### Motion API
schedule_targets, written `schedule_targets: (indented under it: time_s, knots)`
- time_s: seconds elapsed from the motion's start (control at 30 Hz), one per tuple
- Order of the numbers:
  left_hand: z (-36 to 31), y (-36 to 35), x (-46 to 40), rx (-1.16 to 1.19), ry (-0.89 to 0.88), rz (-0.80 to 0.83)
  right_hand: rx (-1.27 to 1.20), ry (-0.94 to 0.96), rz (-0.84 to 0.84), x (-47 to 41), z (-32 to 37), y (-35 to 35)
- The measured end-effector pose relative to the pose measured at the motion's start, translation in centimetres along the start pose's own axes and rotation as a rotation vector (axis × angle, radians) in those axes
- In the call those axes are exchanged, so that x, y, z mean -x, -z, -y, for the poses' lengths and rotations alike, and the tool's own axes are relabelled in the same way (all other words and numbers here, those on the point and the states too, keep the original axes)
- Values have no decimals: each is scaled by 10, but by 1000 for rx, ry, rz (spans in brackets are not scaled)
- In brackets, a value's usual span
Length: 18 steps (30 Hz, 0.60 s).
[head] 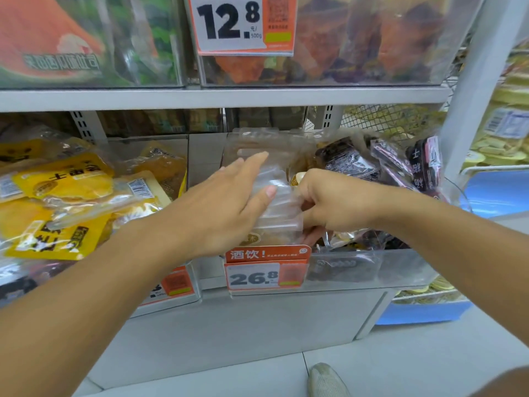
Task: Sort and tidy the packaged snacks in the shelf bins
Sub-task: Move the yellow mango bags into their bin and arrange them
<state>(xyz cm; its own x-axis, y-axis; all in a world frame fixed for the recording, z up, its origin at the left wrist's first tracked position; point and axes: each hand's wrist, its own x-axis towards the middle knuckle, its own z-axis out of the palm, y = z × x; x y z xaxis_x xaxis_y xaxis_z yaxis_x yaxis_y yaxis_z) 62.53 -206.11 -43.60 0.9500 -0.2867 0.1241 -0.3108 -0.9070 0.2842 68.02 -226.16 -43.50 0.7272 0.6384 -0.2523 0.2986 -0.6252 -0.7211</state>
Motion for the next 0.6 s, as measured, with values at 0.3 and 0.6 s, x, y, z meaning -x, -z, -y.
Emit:
schedule_targets:
  time_s: [0.3, 0.6]
  knots:
    - [-4, -10, -12, -269, 18, 78, 85, -107, 139, -1, 3, -7]
    - [-4, 0, -9, -313, -41, 57, 78, -80, -162, 16, 22, 32]
